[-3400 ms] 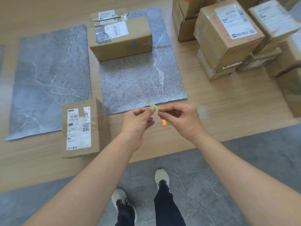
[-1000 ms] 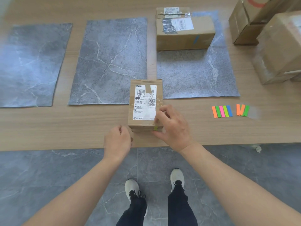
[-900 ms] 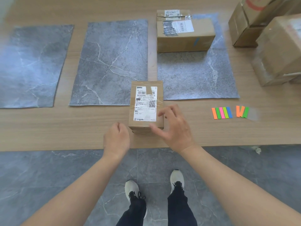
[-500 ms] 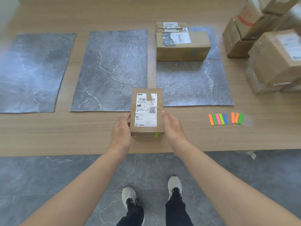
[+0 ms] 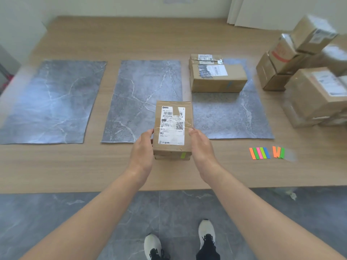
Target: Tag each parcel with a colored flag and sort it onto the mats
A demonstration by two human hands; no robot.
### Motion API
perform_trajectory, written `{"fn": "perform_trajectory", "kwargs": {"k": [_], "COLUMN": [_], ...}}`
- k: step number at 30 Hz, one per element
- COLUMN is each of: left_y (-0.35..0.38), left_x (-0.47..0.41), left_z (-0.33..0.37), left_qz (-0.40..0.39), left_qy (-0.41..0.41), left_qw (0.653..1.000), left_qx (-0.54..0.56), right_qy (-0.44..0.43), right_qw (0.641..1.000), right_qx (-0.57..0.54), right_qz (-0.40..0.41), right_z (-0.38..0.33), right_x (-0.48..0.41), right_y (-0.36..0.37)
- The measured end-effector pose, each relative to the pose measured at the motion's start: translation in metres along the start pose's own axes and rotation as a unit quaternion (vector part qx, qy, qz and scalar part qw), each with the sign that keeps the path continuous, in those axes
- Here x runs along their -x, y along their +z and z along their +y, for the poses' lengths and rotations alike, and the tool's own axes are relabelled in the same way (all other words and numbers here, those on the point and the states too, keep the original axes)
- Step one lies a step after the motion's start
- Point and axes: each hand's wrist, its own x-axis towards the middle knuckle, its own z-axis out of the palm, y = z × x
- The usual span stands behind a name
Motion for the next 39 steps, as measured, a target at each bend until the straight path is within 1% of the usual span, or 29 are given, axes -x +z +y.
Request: {"fn": "perform_trajectory", "kwargs": {"k": [4, 7, 10, 13, 16, 20, 29, 34, 39], "left_y": [-0.022, -0.034, -0.036, -0.032, -0.021, 0.0, 0.046, 0.06, 0.064], "left_x": [-0.006, -0.018, -0.033, -0.051, -0.075, -0.119, -0.226, -0.278, -0.322], "left_z": [0.023, 0.035, 0.043, 0.052, 0.068, 0.086, 0.104, 0.109, 0.114], "left_qz": [-0.018, -0.016, -0.008, -0.015, -0.027, -0.028, 0.021, 0.021, 0.005], "left_qy": [0.028, 0.043, 0.044, 0.049, 0.046, 0.044, -0.006, -0.015, -0.028], "left_qw": [0.999, 0.999, 0.999, 0.998, 0.998, 0.998, 0.998, 0.998, 0.998], "left_qx": [0.007, 0.008, 0.029, 0.028, 0.022, 0.024, 0.061, 0.065, 0.053], "right_qy": [-0.004, -0.021, -0.039, -0.037, -0.012, -0.004, -0.005, 0.001, 0.013], "right_qw": [1.0, 0.999, 0.999, 0.999, 0.999, 0.999, 0.999, 0.999, 0.999], "right_qx": [-0.003, -0.002, -0.006, -0.002, 0.004, 0.005, 0.037, 0.035, 0.029], "right_qz": [0.021, 0.032, 0.029, 0.036, 0.047, 0.046, 0.002, -0.022, -0.024], "right_z": [-0.026, -0.042, -0.055, -0.067, -0.07, -0.085, -0.122, -0.127, -0.131], "right_x": [0.002, -0.003, -0.012, -0.029, -0.063, -0.115, -0.226, -0.282, -0.322], "right_y": [0.026, 0.041, 0.048, 0.054, 0.052, 0.044, 0.024, 0.026, 0.032]}}
